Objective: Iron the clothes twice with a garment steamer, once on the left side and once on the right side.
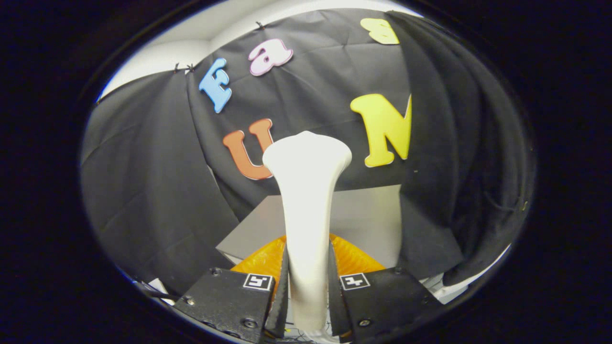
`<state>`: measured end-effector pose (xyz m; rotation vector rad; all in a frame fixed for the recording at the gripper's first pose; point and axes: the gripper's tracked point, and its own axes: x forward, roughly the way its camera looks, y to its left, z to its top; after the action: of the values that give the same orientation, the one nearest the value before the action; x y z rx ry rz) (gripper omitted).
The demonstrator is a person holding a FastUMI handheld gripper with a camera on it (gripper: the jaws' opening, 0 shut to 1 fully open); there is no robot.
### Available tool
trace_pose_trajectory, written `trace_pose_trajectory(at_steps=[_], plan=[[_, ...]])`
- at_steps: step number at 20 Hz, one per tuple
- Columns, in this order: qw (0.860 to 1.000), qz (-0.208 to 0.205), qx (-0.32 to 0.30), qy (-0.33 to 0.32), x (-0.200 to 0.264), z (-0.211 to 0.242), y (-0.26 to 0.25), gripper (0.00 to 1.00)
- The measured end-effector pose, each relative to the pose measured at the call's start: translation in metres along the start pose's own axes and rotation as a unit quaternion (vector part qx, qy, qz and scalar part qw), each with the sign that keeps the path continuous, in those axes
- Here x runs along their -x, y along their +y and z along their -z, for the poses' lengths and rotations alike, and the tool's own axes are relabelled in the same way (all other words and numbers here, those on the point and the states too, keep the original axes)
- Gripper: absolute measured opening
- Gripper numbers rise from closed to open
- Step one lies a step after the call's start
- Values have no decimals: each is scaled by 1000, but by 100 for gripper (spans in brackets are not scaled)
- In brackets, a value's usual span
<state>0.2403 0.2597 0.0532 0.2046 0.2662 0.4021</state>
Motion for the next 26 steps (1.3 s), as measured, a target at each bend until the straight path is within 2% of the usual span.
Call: trace_pose_trajectory(at_steps=[6, 9, 14, 19, 26], plan=[[998, 23, -10, -62, 114, -15, -42, 38], [994, 56, -11, -91, 171, -28, -82, 38], [985, 117, -15, -129, 227, -54, -143, 38], [977, 149, -34, -149, 247, -80, -190, 38], [972, 172, -26, -161, 235, -118, -228, 38]])
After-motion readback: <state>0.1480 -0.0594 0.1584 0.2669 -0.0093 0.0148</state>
